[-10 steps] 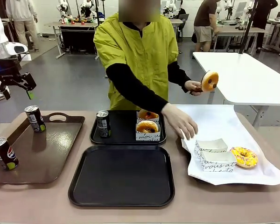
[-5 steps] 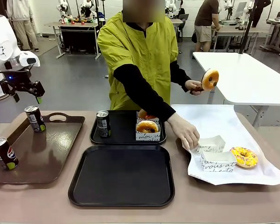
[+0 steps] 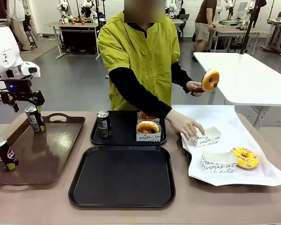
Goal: Set up donuts and drinks on trays.
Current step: Pick up one Pepsi coke from the Handle tray and place it on the Flat Tray without a Pepsi coke.
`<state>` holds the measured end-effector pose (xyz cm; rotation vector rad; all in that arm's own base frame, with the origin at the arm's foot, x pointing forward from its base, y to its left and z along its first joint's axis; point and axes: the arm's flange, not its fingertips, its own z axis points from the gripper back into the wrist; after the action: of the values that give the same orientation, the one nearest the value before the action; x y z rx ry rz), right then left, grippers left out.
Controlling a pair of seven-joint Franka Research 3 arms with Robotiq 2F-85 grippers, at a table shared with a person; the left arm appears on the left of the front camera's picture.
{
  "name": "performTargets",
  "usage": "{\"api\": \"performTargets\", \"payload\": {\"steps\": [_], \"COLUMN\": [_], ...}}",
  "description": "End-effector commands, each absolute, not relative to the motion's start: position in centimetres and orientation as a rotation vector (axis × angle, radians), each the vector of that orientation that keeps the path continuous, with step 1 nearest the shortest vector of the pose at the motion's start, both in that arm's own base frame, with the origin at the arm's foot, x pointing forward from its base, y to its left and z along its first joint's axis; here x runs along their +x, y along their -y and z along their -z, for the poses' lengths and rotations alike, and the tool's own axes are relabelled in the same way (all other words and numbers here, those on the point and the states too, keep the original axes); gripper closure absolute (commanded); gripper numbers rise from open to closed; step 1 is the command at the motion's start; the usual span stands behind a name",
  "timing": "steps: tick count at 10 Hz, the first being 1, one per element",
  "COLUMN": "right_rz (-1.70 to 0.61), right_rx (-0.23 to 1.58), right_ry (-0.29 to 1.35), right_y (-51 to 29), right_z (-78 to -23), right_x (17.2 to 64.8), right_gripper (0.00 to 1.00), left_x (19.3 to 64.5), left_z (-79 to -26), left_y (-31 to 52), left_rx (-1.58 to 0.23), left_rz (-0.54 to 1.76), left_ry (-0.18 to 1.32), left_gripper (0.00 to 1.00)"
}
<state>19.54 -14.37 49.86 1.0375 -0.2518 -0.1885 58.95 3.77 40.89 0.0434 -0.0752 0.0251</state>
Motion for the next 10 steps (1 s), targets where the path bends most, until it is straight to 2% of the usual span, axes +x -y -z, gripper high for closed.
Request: {"api": "performTargets", "payload": {"steps": [1, 8, 9, 10], "right_rz": [0.177, 0.177, 0.177, 0.177], "right_rx": [1.053, 1.053, 1.053, 1.053], "right_ry": [0.262, 0.262, 0.262, 0.262], "right_y": [14.4, 14.4, 14.4, 14.4], "right_z": [-49.9, -49.9, -49.9, -49.9], "right_x": [19.6, 19.6, 19.6, 19.6], "right_gripper": [0.00, 0.00, 0.00, 0.00], "left_x": [59.4, 60.5, 60.6, 60.6], "left_z": [-40.9, -39.5, -39.6, -39.7], "left_y": [-4.0, -4.1, -4.1, -4.1], "left_rx": [0.017, -0.033, -0.034, -0.040], "left_rz": [-0.036, -0.012, 0.001, 0.005], "left_ry": [0.049, 0.070, 0.064, 0.066], "left_gripper": [0.00, 0.00, 0.45, 0.48]}}
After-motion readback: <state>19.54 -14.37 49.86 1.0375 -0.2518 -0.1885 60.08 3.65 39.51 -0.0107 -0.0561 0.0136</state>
